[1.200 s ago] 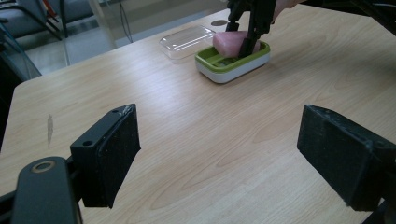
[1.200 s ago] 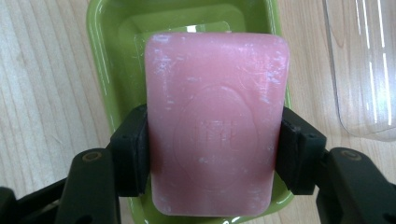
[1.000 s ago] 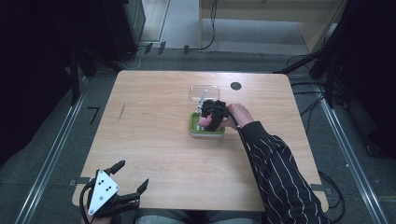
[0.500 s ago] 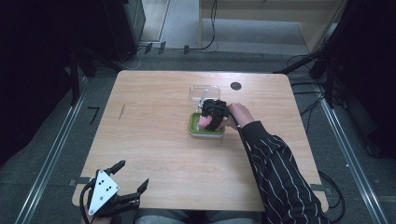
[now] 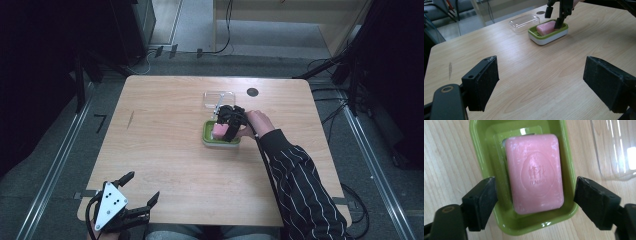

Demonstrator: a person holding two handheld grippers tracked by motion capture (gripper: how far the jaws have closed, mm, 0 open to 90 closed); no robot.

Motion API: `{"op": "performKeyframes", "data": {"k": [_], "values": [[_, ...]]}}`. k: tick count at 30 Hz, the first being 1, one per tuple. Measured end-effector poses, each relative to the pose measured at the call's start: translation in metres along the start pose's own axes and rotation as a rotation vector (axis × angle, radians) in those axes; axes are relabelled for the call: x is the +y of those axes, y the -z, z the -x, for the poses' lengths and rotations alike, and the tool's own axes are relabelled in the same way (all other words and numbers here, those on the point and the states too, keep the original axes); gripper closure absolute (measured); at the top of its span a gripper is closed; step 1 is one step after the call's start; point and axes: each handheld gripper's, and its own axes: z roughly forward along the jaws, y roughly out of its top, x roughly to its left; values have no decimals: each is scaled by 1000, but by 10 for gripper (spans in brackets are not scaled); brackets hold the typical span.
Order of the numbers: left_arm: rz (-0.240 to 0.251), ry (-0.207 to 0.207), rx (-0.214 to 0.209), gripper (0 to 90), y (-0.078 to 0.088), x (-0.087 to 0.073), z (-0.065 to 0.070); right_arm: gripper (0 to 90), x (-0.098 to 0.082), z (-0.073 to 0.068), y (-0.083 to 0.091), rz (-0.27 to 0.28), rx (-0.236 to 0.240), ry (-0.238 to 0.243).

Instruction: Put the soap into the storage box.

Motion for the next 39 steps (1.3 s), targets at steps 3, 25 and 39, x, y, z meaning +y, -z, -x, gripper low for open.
{"op": "performKeyframes", "data": {"k": [3, 25, 39], "values": [[0, -1, 0, 139, 0, 0, 0, 152, -1, -1, 2, -26, 6, -26], [7, -9, -19, 139, -5, 3, 1, 109, -35, -19, 25, -120, -8, -128], [6, -16, -31, 139, -9, 4, 1, 108, -58, -37, 38, -178, -11, -174]]}}
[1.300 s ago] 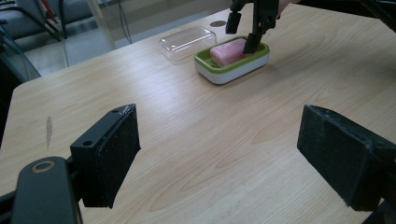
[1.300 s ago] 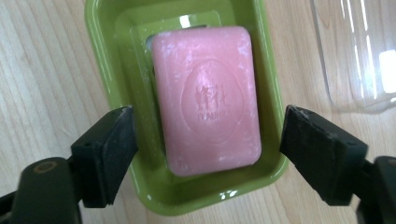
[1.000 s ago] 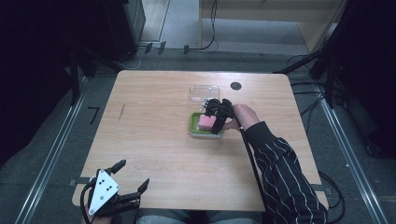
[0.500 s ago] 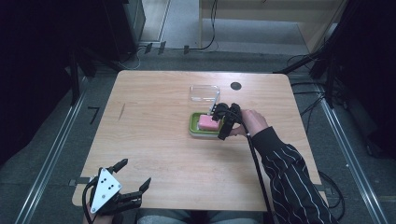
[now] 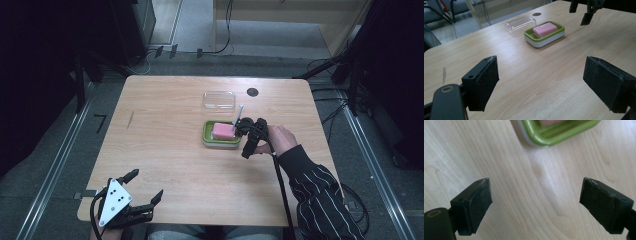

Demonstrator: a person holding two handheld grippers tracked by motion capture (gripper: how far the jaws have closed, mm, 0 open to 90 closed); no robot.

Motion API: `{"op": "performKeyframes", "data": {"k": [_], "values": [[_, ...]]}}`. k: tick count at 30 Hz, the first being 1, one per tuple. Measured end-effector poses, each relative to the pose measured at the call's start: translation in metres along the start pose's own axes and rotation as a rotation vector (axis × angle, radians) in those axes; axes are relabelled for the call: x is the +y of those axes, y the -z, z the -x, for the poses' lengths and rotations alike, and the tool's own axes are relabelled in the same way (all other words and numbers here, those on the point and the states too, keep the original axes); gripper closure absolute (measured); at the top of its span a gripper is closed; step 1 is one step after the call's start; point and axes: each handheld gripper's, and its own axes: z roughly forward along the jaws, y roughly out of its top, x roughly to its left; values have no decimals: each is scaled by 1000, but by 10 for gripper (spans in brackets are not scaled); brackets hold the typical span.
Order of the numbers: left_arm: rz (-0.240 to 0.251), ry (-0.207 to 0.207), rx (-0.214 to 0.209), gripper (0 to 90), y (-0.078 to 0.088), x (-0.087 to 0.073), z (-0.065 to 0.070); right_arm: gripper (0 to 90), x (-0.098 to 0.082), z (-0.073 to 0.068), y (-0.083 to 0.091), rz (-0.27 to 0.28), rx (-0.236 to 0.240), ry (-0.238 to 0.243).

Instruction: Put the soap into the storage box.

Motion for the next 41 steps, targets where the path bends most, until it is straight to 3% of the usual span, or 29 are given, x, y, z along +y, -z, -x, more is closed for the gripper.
{"op": "performKeyframes", "data": {"k": [22, 33, 41], "values": [[2, -6, -8, 139, -2, 1, 1, 93, -54, -39, -9, -103, 34, -33], [4, -14, -18, 139, -5, 3, 1, 93, -78, -54, -17, -115, 37, -60], [7, -16, -22, 139, -7, 4, 2, 76, -90, -64, -20, -99, 22, -51]]}}
